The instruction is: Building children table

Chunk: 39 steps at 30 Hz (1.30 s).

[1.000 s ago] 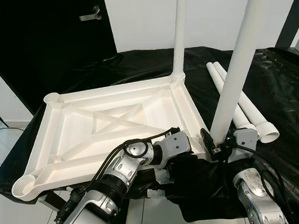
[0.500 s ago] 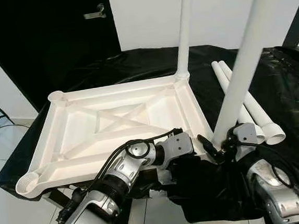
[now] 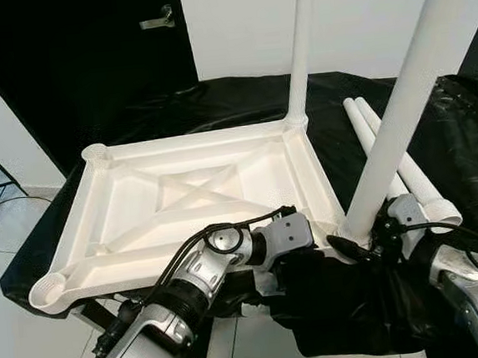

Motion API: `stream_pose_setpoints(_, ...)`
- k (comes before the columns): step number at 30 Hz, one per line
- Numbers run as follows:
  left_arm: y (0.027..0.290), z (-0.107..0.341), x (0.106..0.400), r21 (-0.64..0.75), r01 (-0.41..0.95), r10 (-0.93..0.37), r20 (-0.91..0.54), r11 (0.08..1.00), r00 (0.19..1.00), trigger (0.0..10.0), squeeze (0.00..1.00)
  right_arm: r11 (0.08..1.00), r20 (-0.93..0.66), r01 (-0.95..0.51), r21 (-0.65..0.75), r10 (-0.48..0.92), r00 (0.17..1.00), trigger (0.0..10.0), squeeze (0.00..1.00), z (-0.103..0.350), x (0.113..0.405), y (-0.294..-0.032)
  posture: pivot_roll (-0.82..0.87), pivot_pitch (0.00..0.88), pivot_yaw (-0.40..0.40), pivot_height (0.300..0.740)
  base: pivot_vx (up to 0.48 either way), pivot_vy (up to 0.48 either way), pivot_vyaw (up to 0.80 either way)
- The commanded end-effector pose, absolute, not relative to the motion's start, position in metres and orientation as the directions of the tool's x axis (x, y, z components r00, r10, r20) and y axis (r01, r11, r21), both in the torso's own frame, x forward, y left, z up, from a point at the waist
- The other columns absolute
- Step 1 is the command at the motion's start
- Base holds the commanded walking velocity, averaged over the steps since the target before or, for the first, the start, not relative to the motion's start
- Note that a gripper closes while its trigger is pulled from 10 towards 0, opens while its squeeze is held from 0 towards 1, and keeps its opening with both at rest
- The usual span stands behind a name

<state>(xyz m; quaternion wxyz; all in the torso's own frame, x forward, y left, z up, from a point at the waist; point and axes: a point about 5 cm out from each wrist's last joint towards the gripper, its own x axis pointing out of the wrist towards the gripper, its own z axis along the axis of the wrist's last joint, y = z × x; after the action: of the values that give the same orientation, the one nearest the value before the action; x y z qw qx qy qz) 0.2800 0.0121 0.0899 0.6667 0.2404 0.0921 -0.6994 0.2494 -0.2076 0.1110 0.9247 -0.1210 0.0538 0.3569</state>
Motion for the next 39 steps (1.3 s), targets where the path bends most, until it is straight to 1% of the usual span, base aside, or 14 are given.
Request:
stream_pose_setpoints(1, 0.036, 0.037, 0.251, -0.057, 0.985, -0.790, -0.591, -0.161, -0.163, 10.0, 0.00, 0.722, -0.178, -0.664, -0.194, 0.640, 0.747, 0.0, 0.00, 0.115, 0.249, -0.214, 0.15, 0.000, -0.008, 0.740, 0.000, 0.000, 0.00)
stream_pose_setpoints(9, 0.037, 0.036, 0.251, -0.056, 0.985, -0.790, -0.592, -0.161, -0.163, 10.0, 0.00, 0.775, -0.169, -0.606, -0.176, 0.583, 0.795, 0.0, 0.00, 0.103, 0.240, -0.214, 0.15, 0.000, -0.003, 0.740, 0.000, 0.000, 0.00)
stream_pose_setpoints(11, 0.037, 0.036, 0.251, -0.056, 0.985, -0.788, -0.593, -0.164, -0.165, 10.0, 0.00, 0.863, -0.116, -0.480, -0.157, 0.467, 0.877, 0.0, 0.00, 0.094, 0.237, -0.203, 0.15, 0.000, -0.003, 0.740, 0.000, 0.000, 0.00)
stream_pose_setpoints(16, 0.036, 0.036, 0.251, -0.055, 0.985, -0.787, -0.594, -0.164, -0.164, 10.0, 0.00, 0.929, -0.074, -0.350, -0.121, 0.343, 0.937, 0.0, 0.00, 0.089, 0.232, -0.198, 0.15, 0.000, -0.004, 0.740, 0.000, 0.000, 0.00)
stream_pose_setpoints(17, 0.036, 0.037, 0.252, -0.053, 0.985, -0.788, -0.594, -0.162, -0.162, 10.0, 0.00, 0.970, -0.052, -0.226, -0.092, 0.222, 0.974, 0.0, 0.00, 0.086, 0.227, -0.199, 0.16, 0.000, -0.009, 0.740, 0.000, 0.000, 0.00)
stream_pose_setpoints(20, 0.037, 0.036, 0.252, -0.054, 0.986, -0.788, -0.595, -0.159, -0.159, 10.0, 0.00, 0.998, -0.017, -0.034, -0.053, 0.033, 0.999, 0.0, 0.00, 0.084, 0.220, -0.200, 0.15, 0.000, -0.004, 0.740, 0.000, 0.000, 0.00)
stream_pose_setpoints(28, 0.037, 0.035, 0.252, -0.055, 0.985, -0.785, -0.598, -0.162, -0.162, 10.0, 0.00, 0.997, 0.017, 0.058, -0.047, -0.058, 0.998, 0.0, 0.00, 0.088, 0.222, -0.203, 0.15, 0.000, -0.004, 0.740, 0.000, 0.000, 0.00)
stream_pose_setpoints(29, 0.037, 0.036, 0.253, -0.053, 0.985, -0.785, -0.598, -0.163, -0.162, 10.0, 0.00, 0.998, 0.018, 0.037, -0.047, -0.037, 0.999, 2.7, 0.00, 0.088, 0.224, -0.199, 0.15, 0.000, -0.004, 0.740, 0.000, 0.000, 0.00)
stream_pose_setpoints(30, 0.037, 0.036, 0.253, -0.053, 0.985, -0.785, -0.598, -0.163, -0.162, 10.0, 0.00, 0.998, 0.018, 0.037, -0.047, -0.037, 0.999, 2.7, 0.00, 0.088, 0.224, -0.199, 0.15, 0.000, -0.004, 0.740, 0.000, 0.000, 0.00)
stream_pose_setpoints(31, 0.036, 0.036, 0.253, -0.052, 0.985, -0.786, -0.597, -0.163, -0.161, 10.0, 0.00, 0.998, 0.020, 0.018, -0.054, -0.017, 1.000, 4.2, 0.00, 0.089, 0.225, -0.196, 0.15, 0.000, -0.004, 0.740, 0.000, 0.000, 0.00)
stream_pose_setpoints(32, 0.036, 0.036, 0.253, -0.051, 0.985, -0.786, -0.596, -0.162, -0.160, 10.0, 0.00, 0.998, 0.028, -0.007, -0.064, 0.009, 1.000, 10.0, 0.00, 0.090, 0.226, -0.192, 0.15, 0.000, -0.005, 0.740, 0.000, 0.000, 0.00)
stream_pose_setpoints(33, 0.036, 0.036, 0.253, -0.051, 0.985, -0.787, -0.596, -0.162, -0.160, 10.0, 0.00, 0.997, 0.042, -0.033, -0.063, 0.036, 0.998, 10.0, 1.00, 0.093, 0.227, -0.189, 0.15, 0.000, -0.005, 0.740, 0.000, 0.000, 0.00)
stream_pose_setpoints(36, 0.036, 0.035, 0.252, -0.053, 0.985, -0.787, -0.596, -0.161, -0.161, 10.0, 0.00, 0.994, 0.062, -0.077, -0.074, 0.081, 0.995, 10.0, 1.00, 0.097, 0.230, -0.187, 0.15, 0.000, -0.005, 0.740, 0.000, 0.000, 0.00)
stream_pose_setpoints(39, 0.037, 0.034, 0.251, -0.057, 0.985, -0.786, -0.597, -0.161, -0.163, 10.0, 0.00, 0.943, 0.088, -0.289, -0.166, 0.306, 0.948, 10.0, 1.00, 0.108, 0.235, -0.178, 0.15, 0.000, 0.001, 0.740, 0.000, 0.000, 0.00)
